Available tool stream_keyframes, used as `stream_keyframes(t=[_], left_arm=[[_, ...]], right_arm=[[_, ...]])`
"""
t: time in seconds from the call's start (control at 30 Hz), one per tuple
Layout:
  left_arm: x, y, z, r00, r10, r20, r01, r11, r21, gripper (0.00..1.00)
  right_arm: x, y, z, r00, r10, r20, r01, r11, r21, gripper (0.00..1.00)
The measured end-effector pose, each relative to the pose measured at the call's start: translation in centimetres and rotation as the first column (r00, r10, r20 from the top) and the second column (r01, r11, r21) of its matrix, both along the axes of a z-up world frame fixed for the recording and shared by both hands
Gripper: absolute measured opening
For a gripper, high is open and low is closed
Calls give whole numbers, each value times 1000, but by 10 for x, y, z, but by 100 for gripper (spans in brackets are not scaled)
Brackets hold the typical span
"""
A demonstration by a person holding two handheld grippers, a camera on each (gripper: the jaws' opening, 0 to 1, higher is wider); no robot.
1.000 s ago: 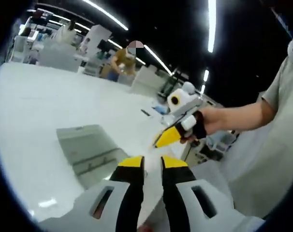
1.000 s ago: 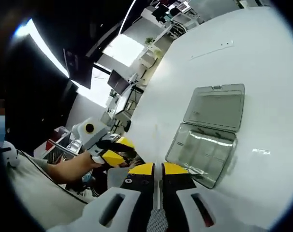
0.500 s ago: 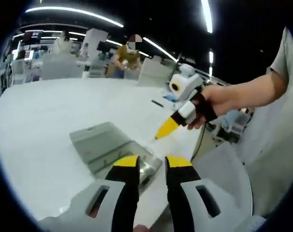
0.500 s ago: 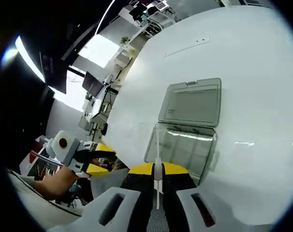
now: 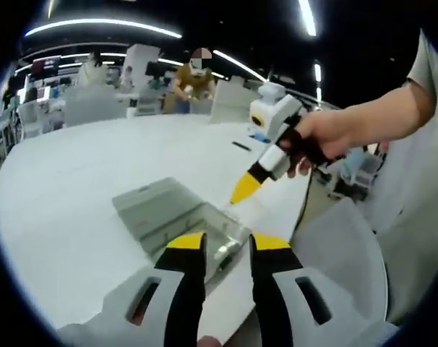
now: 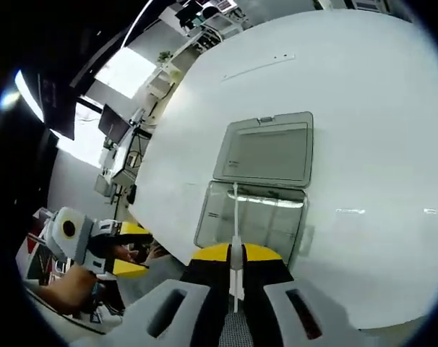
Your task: Insert the divider into the dual guide fixture by aligning both edges with the guide slots and pushing it downward to the bottom, including one-sided entry, uneven engagement, binding, and posture correction.
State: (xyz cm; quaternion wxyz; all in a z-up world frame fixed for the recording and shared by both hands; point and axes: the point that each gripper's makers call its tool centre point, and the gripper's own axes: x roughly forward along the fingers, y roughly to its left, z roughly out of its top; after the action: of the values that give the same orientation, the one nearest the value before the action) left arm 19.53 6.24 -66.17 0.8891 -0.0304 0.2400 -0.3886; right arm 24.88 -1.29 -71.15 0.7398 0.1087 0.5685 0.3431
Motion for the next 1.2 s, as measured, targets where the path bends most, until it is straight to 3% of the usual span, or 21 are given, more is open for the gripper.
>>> stream_keyframes(t=[0.07,0.3,0.57,0.83,1.2], left_arm=[[0,1,0,1000,3,0,-3,1000,-4,21],[-2,3,-2,1000,9,1,-9,1000,3,21],[-4,3,-5,1000,8,7,-8,1000,27,21],[-6,3,-6,1000,9,5,-9,1000,26,21],[-7,6,-9,1000,9,4,-10,999,48,22]], right_arm=[[-1,1,-1,999,-19,-27,19,1000,0,0],[1,3,-7,999,-32,-27,31,999,-39,0],[-5,9,-12,993,-62,-101,55,995,-79,0],[-4,9,-18,995,-46,-89,33,990,-139,0],[-3,8,-26,991,-84,-108,61,977,-206,0]])
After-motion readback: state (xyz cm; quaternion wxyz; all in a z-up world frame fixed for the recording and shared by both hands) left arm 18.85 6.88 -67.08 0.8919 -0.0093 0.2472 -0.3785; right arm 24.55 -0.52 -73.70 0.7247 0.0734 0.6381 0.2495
